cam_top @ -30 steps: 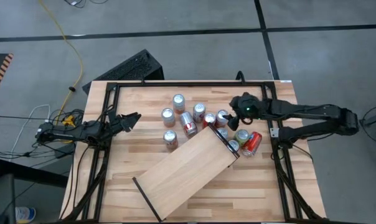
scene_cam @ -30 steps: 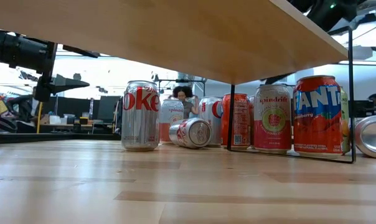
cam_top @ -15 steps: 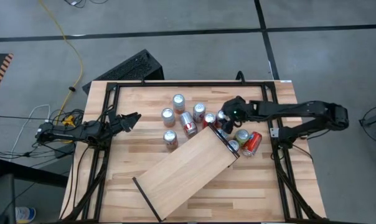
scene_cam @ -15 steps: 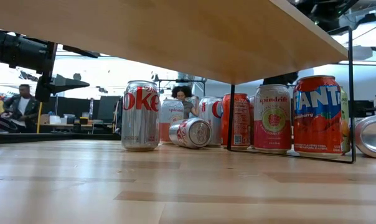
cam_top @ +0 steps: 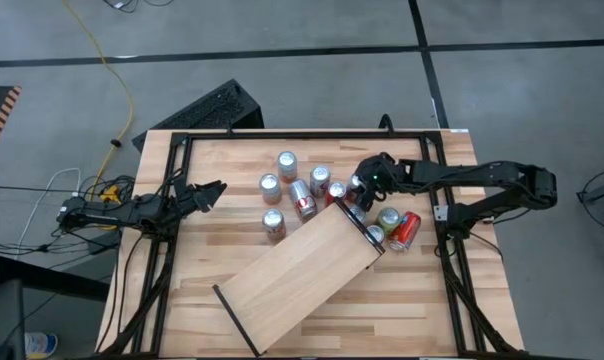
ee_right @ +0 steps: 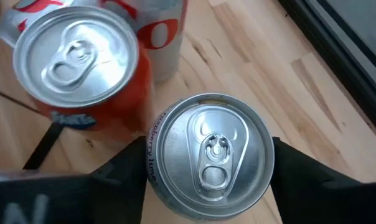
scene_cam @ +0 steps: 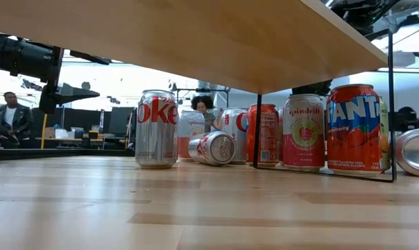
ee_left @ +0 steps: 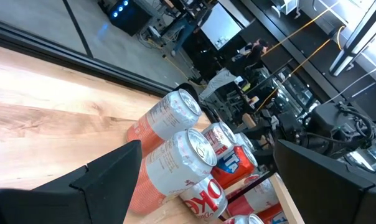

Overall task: Place canned beverage on shelf
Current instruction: Put the pink white soda can on the shelf

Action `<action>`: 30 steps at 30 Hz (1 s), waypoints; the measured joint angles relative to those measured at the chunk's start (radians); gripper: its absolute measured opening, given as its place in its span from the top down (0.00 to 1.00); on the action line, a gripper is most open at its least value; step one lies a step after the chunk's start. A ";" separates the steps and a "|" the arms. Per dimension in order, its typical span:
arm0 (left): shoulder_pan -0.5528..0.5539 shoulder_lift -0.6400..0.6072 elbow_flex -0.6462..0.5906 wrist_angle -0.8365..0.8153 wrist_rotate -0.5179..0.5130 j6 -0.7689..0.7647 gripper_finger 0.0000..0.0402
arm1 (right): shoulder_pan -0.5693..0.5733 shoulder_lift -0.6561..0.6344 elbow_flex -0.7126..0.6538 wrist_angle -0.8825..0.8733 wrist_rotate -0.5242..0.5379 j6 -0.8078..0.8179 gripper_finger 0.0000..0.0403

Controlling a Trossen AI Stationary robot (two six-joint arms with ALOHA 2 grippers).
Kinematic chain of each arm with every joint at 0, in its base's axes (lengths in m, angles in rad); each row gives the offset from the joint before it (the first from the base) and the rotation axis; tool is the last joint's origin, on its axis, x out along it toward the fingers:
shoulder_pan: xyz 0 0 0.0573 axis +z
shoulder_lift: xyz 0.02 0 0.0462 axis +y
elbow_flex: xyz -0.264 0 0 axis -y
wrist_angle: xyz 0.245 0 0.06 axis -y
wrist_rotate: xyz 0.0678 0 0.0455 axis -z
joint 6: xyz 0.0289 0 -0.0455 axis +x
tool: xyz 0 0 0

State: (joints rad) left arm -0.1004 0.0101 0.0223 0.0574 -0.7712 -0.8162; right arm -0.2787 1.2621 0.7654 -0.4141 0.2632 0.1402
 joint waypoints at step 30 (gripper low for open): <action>0.000 0.000 0.000 -0.007 0.008 -0.009 0.13 | 0.093 -0.051 0.604 -0.282 0.128 -0.166 0.44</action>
State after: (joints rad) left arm -0.1003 0.0101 0.0223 0.0505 -0.7630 -0.8255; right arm -0.1857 1.2108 1.3692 -0.6964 0.3910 -0.0263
